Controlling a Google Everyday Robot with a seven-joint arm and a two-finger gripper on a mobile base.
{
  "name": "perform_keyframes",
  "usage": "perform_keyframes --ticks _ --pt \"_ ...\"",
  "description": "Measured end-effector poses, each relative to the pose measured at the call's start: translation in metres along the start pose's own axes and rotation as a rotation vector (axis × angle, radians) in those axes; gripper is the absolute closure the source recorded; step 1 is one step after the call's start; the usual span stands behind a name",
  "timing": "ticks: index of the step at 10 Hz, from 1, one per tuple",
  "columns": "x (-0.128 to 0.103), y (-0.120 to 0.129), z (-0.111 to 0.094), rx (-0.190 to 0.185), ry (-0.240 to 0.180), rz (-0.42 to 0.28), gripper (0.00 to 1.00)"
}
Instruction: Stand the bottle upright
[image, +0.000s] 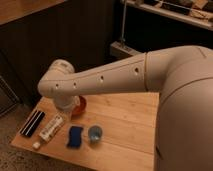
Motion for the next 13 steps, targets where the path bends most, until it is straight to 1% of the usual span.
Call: perform_keyframes --ticks 1,2,4,6,7,8,9,10,11,12,13 --pt "-0.022 0.009 -0.003 0.009 -0.056 -0.144 0.35" --pt "-0.028 0.013 -0.004 0.011 -0.073 -0.199 0.35" --pt "-0.048 0.033 -0.006 0.022 -0.126 -0.414 0.35" --pt "-0.057 0.057 -0.004 0.031 -0.155 -0.613 0.35" --pt "-0.059 0.069 -0.003 0.032 -0.166 -0.7 0.35" --pt "-0.061 0.085 0.0 0.031 -0.176 -0.819 0.35" --pt "-0.062 0.098 0.002 0.03 -0.181 -0.916 0.35" --pt "-0.063 0.105 0.005 0.031 -0.179 -0.972 0.35" --pt "-0.064 0.119 0.009 0.038 -0.174 -1.083 0.35" --pt "-0.063 0.122 0.01 0.041 -0.171 -1.113 0.35" --pt "-0.064 0.123 0.01 0.041 -0.171 -1.121 0.35"
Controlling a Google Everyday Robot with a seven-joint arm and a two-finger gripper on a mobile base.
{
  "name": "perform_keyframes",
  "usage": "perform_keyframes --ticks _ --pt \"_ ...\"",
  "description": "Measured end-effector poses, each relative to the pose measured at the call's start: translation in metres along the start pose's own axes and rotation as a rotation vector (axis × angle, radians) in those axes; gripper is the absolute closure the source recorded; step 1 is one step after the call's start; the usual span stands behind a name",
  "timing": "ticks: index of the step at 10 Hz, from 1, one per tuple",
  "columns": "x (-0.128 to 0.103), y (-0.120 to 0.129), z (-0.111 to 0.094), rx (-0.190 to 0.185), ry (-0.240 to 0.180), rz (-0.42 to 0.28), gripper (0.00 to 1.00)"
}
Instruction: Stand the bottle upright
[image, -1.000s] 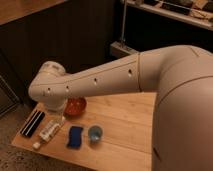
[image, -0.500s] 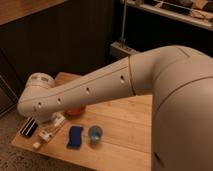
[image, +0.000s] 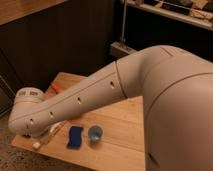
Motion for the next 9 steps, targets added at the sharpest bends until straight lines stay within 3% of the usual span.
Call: perform_keyframes --ticks 3,4,5,7,9 --pt "0.0 -0.003 -0.002 0.012 0.0 -0.025 0.35" --pt "-0.004 -0.008 -0.002 0.025 -0.002 -0.067 0.35" --pt "-0.024 -0.022 0.001 0.048 -0.02 -0.179 0.35" --pt "-0.038 -0.03 0.006 0.056 -0.035 -0.245 0.35" --pt "-0.047 -0.033 0.015 0.04 -0.043 -0.305 0.35"
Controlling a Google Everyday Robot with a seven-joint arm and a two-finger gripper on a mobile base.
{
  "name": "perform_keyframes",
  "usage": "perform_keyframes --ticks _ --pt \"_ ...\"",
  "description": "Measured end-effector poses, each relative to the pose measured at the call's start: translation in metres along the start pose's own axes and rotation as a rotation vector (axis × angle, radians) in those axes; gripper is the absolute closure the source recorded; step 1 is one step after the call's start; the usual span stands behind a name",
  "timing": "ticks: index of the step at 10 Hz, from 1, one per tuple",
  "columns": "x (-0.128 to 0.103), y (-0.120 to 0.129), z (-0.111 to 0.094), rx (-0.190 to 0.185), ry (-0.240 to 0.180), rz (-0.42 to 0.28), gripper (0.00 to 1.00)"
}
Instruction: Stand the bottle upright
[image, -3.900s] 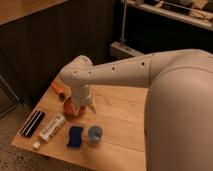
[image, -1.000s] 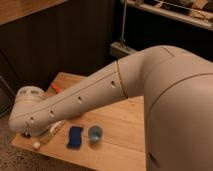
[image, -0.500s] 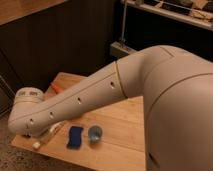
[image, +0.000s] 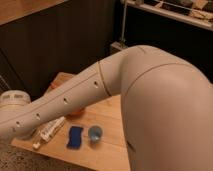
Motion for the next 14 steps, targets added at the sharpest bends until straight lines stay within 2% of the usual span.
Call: perform_keyframes --ticks 2,6,9,14 --pt "-0.003 0.007 0.011 -0.042 -0.011 -0.02 0.35" --pt "-0.035 0.008 0.043 -0.118 -0.055 -0.077 0.35" --pt "-0.05 0.005 0.065 -0.149 -0.074 -0.101 0.35" --pt "-0.04 0.003 0.103 -0.17 -0.084 -0.044 0.35"
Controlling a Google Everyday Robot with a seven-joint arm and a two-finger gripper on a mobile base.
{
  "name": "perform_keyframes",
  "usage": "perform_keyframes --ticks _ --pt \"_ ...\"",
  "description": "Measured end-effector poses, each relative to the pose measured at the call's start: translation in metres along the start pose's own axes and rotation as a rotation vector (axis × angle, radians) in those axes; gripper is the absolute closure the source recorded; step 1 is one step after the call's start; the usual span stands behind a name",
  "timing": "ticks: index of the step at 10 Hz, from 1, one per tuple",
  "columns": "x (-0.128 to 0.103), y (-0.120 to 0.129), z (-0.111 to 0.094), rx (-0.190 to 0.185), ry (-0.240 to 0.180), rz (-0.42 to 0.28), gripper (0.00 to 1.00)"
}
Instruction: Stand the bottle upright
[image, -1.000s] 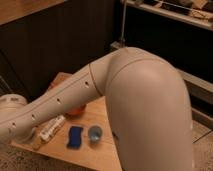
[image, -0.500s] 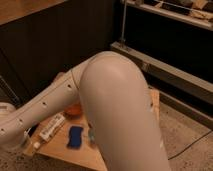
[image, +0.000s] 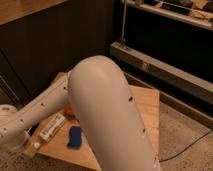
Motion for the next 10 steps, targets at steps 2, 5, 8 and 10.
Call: perform_keyframes --ticks 2,5,8,10 --pt "0.006 -0.004 0.01 -0.002 0.002 0.022 0.35" --pt "0.009 -0.005 0.029 -0.021 0.009 0.04 0.35" --pt "0.015 0.002 0.038 -0.043 0.026 0.063 0.35" --pt "0.023 0.007 0.039 -0.046 0.042 0.082 0.35"
